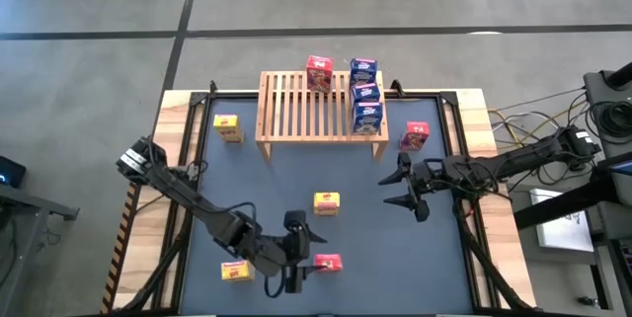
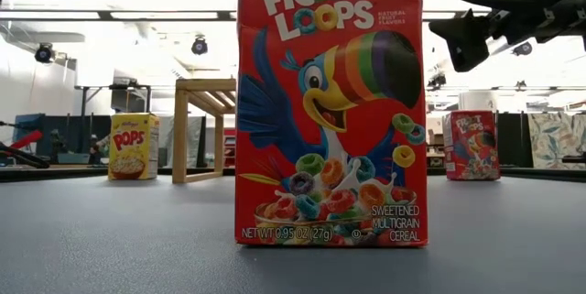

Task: Stack cereal on shelf
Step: Put the bottom red cereal box on the shelf aligned with the other red cereal box

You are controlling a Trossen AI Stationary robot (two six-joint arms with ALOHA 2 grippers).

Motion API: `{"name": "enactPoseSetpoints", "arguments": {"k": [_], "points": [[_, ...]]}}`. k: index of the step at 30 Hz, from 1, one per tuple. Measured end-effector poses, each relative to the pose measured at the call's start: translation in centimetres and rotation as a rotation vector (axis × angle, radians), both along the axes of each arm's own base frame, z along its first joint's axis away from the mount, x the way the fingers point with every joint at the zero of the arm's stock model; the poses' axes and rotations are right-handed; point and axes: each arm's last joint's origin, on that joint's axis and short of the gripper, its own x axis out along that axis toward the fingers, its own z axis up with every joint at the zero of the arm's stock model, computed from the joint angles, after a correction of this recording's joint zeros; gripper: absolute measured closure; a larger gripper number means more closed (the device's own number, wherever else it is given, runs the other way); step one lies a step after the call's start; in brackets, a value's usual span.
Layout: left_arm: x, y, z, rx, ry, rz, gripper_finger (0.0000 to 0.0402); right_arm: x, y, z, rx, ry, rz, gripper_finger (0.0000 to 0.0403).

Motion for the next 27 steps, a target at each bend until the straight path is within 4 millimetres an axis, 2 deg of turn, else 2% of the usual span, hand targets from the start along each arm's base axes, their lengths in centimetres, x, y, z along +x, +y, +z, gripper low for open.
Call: {"name": "enactPoseSetpoints", "arguments": {"k": [8, 18, 27], "points": [[-0.3, 0.3, -1.5, -0.042, 0.019, 0.041, 0.0143, 0.1, 0.0, -0.2, -0.006, 0.009, 0.001, 0.0168], [0.1, 0.0, -1.8, -0.095, 0.02, 0.065, 0.0141, 0.1, 0.0, -0.2, -0.002, 0.013, 0.0, 0.0168], [0.1, -0.1, -1.7, -0.157, 0.03, 0.058, 0.0098, 0.1, 0.0, -0.2, -0.002, 0.014, 0.001, 0.0168]]}}
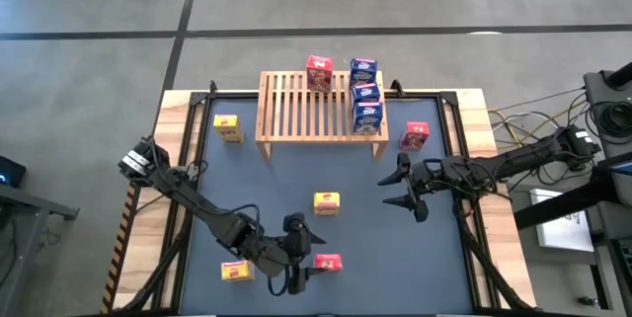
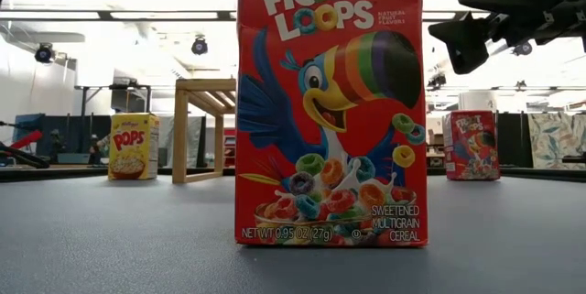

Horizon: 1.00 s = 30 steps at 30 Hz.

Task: Stack cereal on shelf
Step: Put the bottom red cereal box on the shelf aligned with the other red cereal box

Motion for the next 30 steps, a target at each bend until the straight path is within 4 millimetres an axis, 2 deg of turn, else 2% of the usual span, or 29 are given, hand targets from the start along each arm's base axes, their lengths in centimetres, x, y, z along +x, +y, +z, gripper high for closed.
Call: {"name": "enactPoseSetpoints", "arguments": {"k": [6, 12, 21, 30], "points": [[0.2, -0.5, 0.3, -0.041, -0.045, -0.039, 0.0072, 0.0, 0.0, 0.0, 0.0, 0.0, 0.0, 0.0168], [0.7, -0.9, -1.7, -0.017, 0.011, -0.038, 0.0059, 0.0, 0.0, 0.0, -0.001, 0.003, 0.0, 0.0168], [1.1, -1.1, -3.1, -0.021, 0.042, -0.026, 0.0056, 0.0, 0.0, -0.1, -0.003, 0.009, 0.0, 0.0168], [1.2, -1.2, -3.6, -0.018, 0.053, -0.021, 0.0056, 0.0, 0.0, -0.2, -0.008, 0.021, 0.0, 0.0168]]}}
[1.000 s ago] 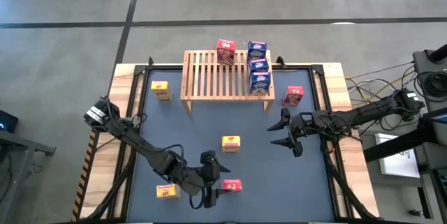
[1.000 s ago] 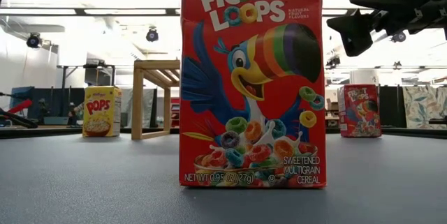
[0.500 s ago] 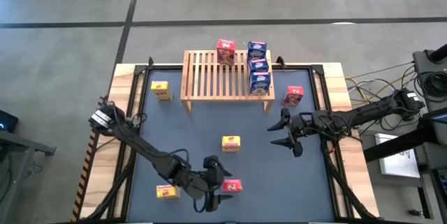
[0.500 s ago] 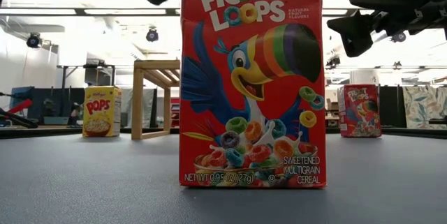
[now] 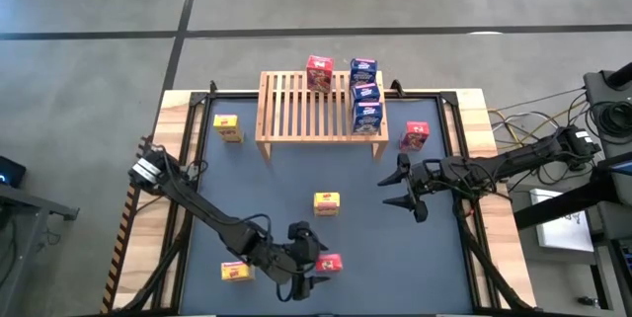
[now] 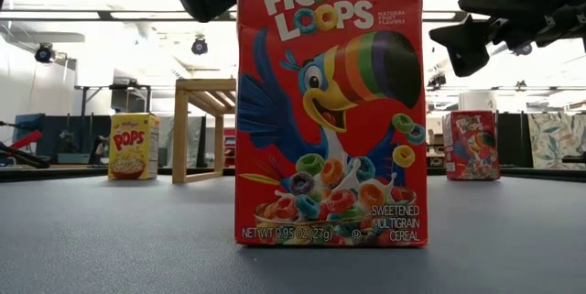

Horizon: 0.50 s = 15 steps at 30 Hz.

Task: Stack cereal on shelf
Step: Put the bottom red cereal box on the shelf aligned with the other red cereal box

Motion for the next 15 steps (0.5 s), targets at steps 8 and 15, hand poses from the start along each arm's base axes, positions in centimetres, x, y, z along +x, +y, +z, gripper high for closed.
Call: {"name": "enactPoseSetpoints", "arguments": {"k": [8, 15], "points": [[0.14, -0.09, -0.75, -0.002, 0.02, 0.011, 0.0056, 0.0, 0.0, 0.0, -0.006, -0.001, 0.0, 0.0168], [0.12, -0.13, -0.8, -0.021, 0.024, 0.022, 0.0056, 0.0, 0.0, 0.0, -0.005, -0.001, 0.0, 0.0168]]}}
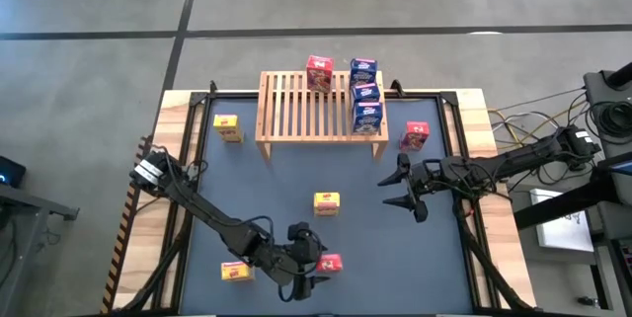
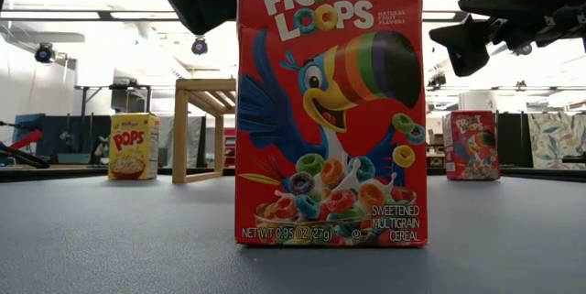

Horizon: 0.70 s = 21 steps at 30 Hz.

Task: Stack cereal on shelf
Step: Put the bottom red cereal box on the shelf aligned with the other red cereal box

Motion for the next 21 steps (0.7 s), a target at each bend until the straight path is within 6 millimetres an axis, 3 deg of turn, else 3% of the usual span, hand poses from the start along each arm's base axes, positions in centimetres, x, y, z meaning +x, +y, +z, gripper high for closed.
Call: {"name": "enactPoseSetpoints", "arguments": {"k": [12, 21], "points": [[-0.7, 0.4, -1.1, 0.037, 0.093, 0.038, 0.0056, 0.0, 0.0, 0.0, 0.009, 0.004, -0.001, 0.0168], [-2.6, 0.3, -4.0, -0.01, 0.049, 0.069, 0.0056, 0.0, 0.0, -0.1, 0.008, 0.008, -0.001, 0.0168]]}}
